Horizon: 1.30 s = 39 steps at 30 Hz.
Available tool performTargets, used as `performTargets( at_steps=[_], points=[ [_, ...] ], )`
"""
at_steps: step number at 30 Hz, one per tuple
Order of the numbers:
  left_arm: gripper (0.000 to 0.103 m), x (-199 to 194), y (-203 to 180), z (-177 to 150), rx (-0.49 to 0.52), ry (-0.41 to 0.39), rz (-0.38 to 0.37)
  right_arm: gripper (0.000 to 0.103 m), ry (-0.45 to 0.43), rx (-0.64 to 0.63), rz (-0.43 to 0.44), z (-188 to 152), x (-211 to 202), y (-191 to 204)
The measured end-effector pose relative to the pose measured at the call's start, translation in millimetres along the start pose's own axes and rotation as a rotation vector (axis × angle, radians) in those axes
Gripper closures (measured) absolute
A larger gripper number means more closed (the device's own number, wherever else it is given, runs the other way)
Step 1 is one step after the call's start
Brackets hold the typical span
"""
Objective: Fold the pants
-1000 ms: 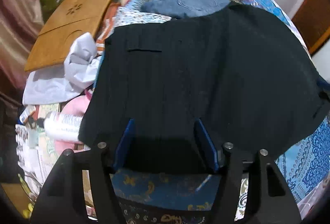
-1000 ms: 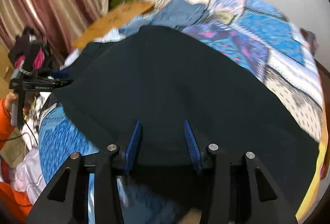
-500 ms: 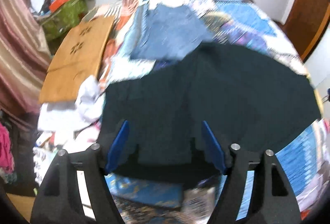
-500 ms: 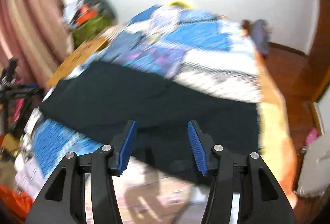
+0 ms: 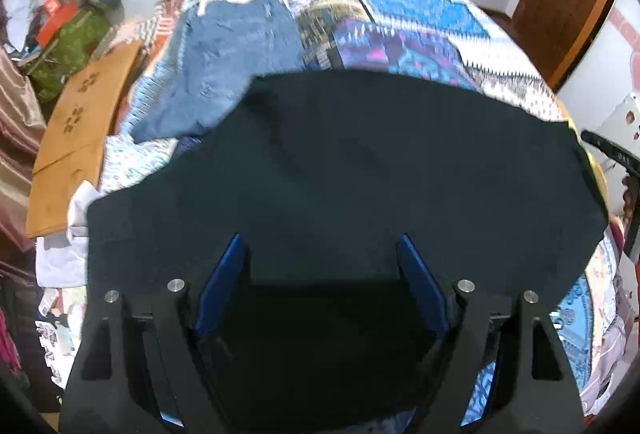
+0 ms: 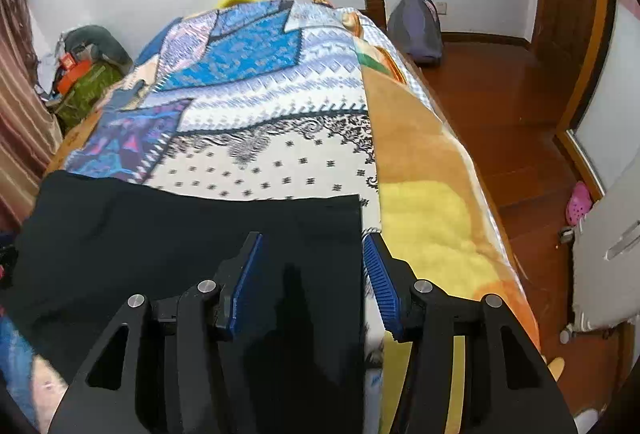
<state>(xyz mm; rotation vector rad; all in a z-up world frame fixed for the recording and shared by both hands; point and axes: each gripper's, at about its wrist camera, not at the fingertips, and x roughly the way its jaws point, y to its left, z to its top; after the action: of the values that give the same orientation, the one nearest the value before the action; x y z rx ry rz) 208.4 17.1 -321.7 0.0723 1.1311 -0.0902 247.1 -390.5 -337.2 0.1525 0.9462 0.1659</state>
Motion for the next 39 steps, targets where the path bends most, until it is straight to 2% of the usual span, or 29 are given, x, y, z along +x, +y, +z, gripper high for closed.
performTargets(
  at_steps=[1, 2, 3, 4, 9, 15, 17, 20, 23, 25, 26, 27, 29, 32, 34, 37, 39],
  points=[
    [0.024, 3.3, -0.9, -1.3, -0.002, 0.003, -0.004, 0.056, 0.000, -0.010, -0.019, 1.1, 6.3, -0.7],
    [0.023, 4.6, -0.8, -0.8, -0.010, -0.004, -0.010, 0.062, 0.000, -0.019, -0.028, 2.3, 12.4, -1.5],
    [0.021, 5.8, -0.5, -0.4, -0.015, -0.006, -0.012, 0.073, 0.003, -0.021, -0.030, 3.0, 15.7, -3.6],
    [0.019, 6.6, -0.4, 0.5, -0.019, -0.005, -0.013, 0.080, 0.018, -0.023, -0.031, 3.4, 20.8, -4.5],
    [0.017, 9.1, -3.1, 1.1, -0.016, -0.015, -0.009, 0.087, -0.013, -0.035, -0.041, 1.3, 23.9, -2.4],
    [0.015, 10.1, -5.6, 2.5, -0.017, -0.019, 0.000, 0.094, -0.064, -0.131, -0.091, 0.3, 19.3, 8.8],
    [0.015, 9.7, -6.4, 1.9, -0.012, -0.023, 0.005, 0.094, -0.133, -0.145, -0.119, 3.4, 11.3, 8.3],
    [0.015, 9.6, -7.1, 1.0, -0.006, -0.026, 0.008, 0.094, -0.140, -0.112, -0.104, 14.7, 11.2, -0.4],
    [0.015, 9.7, -7.0, 0.9, -0.008, -0.022, 0.007, 0.093, -0.063, -0.122, -0.102, 20.5, 27.6, 0.5],
    [0.016, 7.2, -8.1, 1.7, 0.002, -0.016, 0.015, 0.086, 0.003, -0.158, -0.136, 22.1, 36.6, 5.4],
    [0.016, 3.0, -9.1, 2.2, 0.014, -0.024, 0.026, 0.080, 0.003, -0.155, -0.153, 22.3, 33.1, 6.0],
    [0.016, -1.6, -10.7, 2.6, 0.024, -0.039, 0.037, 0.079, 0.004, -0.139, -0.164, 23.6, 26.5, 4.9],
    [0.016, -13.2, -15.8, 4.1, 0.043, -0.075, 0.030, 0.076, -0.002, -0.098, -0.112, 24.0, 10.5, 2.6],
    [0.016, -25.5, -28.1, 7.4, 0.069, -0.114, -0.007, 0.060, 0.004, -0.039, 0.024, 14.0, -13.1, 6.3],
    [0.016, -24.4, -40.4, 8.8, 0.099, -0.120, -0.019, 0.059, 0.028, -0.030, 0.086, 0.1, -19.9, 14.0],
    [0.016, -12.7, -53.7, 5.7, 0.143, -0.099, 0.010, 0.059, 0.091, -0.017, 0.120, -29.9, -18.0, 24.3],
    [0.015, -1.8, -56.7, 0.9, 0.154, -0.069, 0.027, 0.059, 0.126, 0.003, 0.108, -53.7, -17.9, 25.3]
  ],
)
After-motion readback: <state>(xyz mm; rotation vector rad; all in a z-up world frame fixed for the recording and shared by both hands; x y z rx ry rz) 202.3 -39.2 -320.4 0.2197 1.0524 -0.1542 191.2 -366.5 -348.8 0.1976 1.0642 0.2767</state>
